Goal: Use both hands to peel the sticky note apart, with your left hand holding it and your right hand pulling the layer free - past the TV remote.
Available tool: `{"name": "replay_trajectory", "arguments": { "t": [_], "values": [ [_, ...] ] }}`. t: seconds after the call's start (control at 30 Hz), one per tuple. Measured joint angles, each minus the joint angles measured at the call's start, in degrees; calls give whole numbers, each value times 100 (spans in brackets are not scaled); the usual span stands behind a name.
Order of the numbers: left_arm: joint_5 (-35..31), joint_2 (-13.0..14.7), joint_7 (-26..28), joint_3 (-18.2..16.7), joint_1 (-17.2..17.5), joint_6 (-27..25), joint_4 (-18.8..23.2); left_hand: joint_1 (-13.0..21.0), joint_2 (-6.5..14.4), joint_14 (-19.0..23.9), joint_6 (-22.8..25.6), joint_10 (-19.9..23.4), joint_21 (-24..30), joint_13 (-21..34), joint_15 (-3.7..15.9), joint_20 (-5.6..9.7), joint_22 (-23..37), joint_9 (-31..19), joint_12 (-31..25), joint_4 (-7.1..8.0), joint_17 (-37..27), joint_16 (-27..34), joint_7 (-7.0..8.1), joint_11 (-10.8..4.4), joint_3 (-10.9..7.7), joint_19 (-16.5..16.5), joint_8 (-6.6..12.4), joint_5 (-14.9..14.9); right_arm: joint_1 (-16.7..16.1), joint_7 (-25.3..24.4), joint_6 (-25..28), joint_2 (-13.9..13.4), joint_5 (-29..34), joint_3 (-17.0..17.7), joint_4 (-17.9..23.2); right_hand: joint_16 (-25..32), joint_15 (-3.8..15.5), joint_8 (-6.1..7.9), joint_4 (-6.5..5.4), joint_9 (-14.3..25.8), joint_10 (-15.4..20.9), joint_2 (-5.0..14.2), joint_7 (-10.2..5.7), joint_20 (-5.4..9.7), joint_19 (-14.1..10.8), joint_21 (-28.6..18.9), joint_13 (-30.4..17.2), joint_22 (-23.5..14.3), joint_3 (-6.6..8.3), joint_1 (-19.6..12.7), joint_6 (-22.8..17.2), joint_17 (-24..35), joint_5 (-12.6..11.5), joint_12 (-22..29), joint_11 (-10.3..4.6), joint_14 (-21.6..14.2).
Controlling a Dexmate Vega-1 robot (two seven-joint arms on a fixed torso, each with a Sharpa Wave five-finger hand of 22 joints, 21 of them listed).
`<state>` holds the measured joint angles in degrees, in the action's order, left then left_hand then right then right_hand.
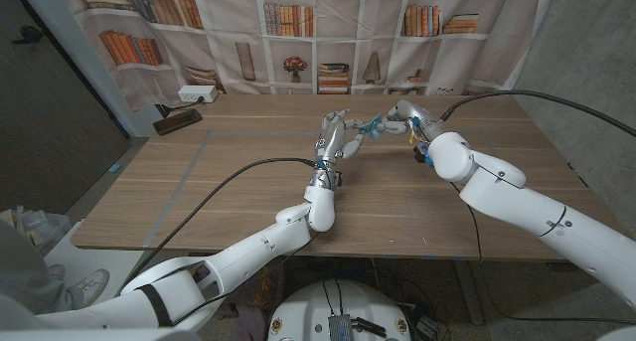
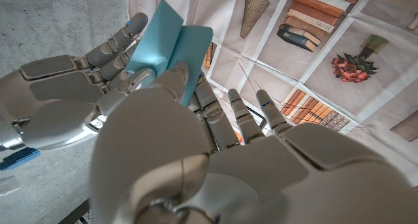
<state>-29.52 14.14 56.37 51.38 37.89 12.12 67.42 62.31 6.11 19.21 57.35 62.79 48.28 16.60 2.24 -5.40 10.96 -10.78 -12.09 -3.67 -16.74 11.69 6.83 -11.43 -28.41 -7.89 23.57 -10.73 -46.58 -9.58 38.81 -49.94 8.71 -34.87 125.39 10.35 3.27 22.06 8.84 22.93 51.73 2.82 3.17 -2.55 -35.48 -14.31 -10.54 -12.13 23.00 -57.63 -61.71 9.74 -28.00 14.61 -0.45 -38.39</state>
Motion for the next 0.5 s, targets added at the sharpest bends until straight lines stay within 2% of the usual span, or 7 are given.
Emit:
{"name": "replay_trajectory", "arguments": {
  "t": [0.13, 0.4, 0.5],
  "values": [
    [-1, 28, -1, -10, 34, 6, 53, -16, -15, 0, 9, 0, 0, 5, 0, 33, -5, -18, 14, -6, 26, 22, -8, 0, -6, -9, 0, -13, 65, -4, 119, 44, 105, -61, -61, 0, 0, 2, 0, 29, -1, -23, 0, 0, 0, 0, 0, 0, 0, 22, 0, 0, -40, 0, 1, 0],
    [-2, 90, 35, -83, 133, 16, 219, -32, 1, 30, 10, 3, 0, 32, 17, 221, -58, -31, -14, -6, 53, 73, -7, -2, -6, 145, 1, -14, 162, -16, 262, 131, 230, -146, -219, 0, 0, 4, 0, 85, 19, -4, -12, 32, 33, -32, -30, -27, 0, 41, 15, 0, -84, 0, 22, 0],
    [-2, 100, 75, -123, 176, 38, 295, -77, -29, 55, 31, 4, 0, 33, 11, 205, -58, -31, -27, -6, 79, 73, 13, -3, -6, 170, 1, -14, 189, -17, 314, 153, 265, -171, -270, 0, 0, 25, -16, 115, 19, 0, -21, 32, 33, -32, -31, -27, 16, 45, 24, 0, -106, 0, 22, 0]
  ]
}}
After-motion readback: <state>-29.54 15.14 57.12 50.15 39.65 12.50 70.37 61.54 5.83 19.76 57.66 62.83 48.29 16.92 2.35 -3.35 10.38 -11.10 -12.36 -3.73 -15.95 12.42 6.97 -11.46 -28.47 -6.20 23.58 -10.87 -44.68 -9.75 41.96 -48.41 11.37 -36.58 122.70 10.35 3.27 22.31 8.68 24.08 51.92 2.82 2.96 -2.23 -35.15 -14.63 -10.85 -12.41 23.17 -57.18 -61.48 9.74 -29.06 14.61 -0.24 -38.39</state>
